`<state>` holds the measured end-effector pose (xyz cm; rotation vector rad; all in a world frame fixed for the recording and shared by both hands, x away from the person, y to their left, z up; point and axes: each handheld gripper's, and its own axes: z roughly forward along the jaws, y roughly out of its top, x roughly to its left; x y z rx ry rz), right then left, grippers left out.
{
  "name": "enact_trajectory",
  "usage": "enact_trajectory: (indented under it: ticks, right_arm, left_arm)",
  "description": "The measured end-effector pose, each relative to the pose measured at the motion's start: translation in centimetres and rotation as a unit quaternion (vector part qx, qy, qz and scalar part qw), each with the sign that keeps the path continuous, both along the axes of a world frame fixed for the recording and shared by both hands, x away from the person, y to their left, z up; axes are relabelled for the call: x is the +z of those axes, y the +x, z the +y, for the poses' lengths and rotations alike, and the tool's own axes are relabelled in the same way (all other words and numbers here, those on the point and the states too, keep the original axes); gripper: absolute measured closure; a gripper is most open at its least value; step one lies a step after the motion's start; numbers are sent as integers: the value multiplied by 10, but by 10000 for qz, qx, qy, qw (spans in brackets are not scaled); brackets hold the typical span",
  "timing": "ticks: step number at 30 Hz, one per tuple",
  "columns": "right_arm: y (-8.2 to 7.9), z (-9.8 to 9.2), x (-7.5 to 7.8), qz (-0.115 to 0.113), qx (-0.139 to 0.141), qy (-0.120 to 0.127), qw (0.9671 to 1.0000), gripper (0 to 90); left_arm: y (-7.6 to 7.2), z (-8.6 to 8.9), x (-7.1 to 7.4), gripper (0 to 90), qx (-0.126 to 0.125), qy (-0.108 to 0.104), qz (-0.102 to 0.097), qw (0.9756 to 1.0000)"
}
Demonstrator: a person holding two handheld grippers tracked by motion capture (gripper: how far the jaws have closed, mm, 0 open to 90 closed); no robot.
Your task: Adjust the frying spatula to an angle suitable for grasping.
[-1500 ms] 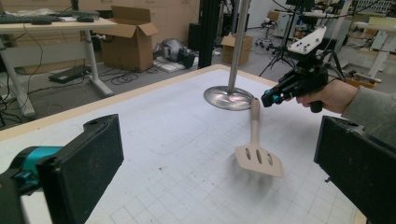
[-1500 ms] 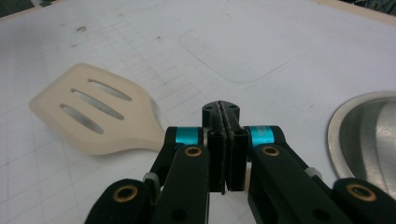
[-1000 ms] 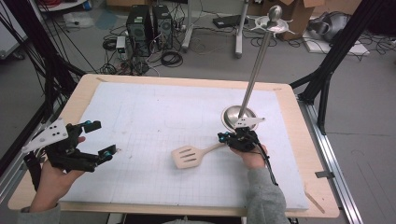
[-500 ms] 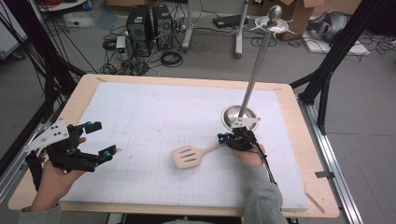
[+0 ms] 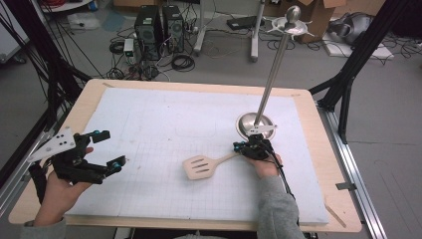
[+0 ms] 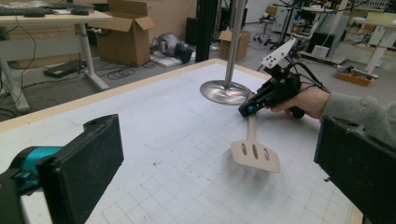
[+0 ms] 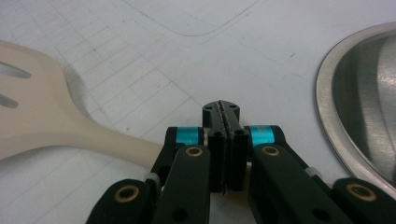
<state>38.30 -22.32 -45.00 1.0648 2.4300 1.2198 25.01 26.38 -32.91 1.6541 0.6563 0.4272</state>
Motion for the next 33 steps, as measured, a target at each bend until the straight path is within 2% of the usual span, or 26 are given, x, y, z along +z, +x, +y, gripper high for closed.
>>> enact_trajectory:
  ticks: [11, 19, 23, 26, 33]
  right_arm:
    - [-1, 8, 0, 64, -40, -106, 9999, 900]
    - [-2, 7, 0, 243, -135, -6, 9996, 900]
    - [-4, 4, 2, 317, -75, 38, 9995, 900]
    - [-5, 5, 2, 274, -99, -18, 9996, 900]
    - [-5, 3, 2, 323, -69, 23, 9995, 900]
  left_arm:
    - [1, 1, -2, 18, 34, 38, 37, 10000]
    - [2, 0, -4, 18, 36, 80, 81, 9999]
    - [2, 2, -6, 18, 61, 88, 89, 9999]
    - [0, 4, -7, 18, 100, 111, 113, 9998]
    - [-4, 7, -7, 18, 171, 106, 102, 9997]
